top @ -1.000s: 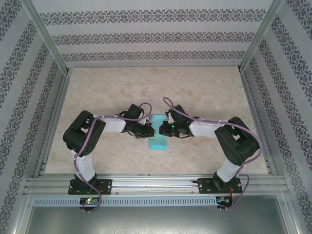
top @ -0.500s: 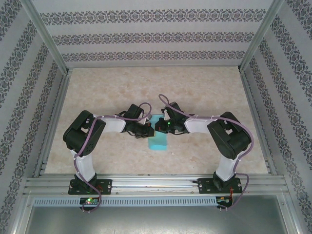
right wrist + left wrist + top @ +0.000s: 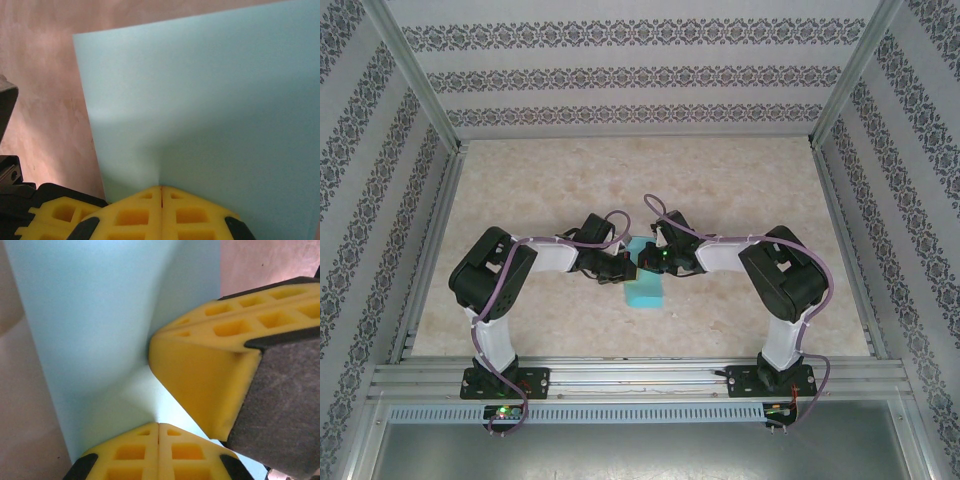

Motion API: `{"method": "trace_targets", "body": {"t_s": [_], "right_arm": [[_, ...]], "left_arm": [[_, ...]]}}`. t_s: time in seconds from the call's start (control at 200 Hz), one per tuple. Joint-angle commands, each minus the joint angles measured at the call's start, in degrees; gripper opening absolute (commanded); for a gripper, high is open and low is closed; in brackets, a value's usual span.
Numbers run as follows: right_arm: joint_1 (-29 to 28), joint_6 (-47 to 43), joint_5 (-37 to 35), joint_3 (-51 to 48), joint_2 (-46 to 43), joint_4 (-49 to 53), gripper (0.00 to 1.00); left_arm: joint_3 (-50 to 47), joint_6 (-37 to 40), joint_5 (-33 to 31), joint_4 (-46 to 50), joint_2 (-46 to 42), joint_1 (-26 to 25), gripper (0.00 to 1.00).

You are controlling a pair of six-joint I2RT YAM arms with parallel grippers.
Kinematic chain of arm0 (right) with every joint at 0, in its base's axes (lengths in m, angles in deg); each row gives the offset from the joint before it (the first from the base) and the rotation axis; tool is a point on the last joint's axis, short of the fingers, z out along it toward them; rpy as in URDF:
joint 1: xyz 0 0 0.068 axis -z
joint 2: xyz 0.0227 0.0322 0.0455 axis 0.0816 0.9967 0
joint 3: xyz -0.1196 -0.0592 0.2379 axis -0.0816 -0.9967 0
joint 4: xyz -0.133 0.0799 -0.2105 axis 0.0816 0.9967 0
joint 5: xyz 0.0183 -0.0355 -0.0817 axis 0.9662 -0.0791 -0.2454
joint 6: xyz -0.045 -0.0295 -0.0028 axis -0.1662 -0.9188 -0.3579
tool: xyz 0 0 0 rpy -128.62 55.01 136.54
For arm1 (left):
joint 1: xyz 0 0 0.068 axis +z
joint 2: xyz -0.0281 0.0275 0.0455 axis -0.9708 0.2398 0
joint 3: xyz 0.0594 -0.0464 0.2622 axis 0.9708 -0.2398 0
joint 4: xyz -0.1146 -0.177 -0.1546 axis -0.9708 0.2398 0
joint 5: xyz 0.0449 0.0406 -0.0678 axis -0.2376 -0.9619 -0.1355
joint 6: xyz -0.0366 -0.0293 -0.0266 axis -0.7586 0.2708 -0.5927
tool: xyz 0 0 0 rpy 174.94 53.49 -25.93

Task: Fold a paper plane with a square sheet of paper (fold left side to right side)
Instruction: Hold the square sheet of paper at the center of the table, then first fold the square sheet of paper in half at the center of the table.

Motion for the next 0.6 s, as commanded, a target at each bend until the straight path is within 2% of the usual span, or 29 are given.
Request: {"method": "trace_targets", "body": {"t_s": [0.0, 0.415, 0.595], "right_arm": [[0.5, 0.4, -3.7, -2.9, 2.8, 5.2, 0.00], [1.8, -1.1, -3.8, -3.0, 2.8, 6.7, 0.00], [1.5, -1.5, -3.2, -3.0, 2.7, 6.7, 0.00]], "left_arm": [[-3.5, 0.1, -2.8, 3.5, -0.1, -1.4, 0.04], [-12.1, -2.1, -3.0, 6.1, -7.4, -4.1, 0.04], [-12.4, -2.5, -3.3, 6.6, -9.7, -4.1, 0.04]]}}
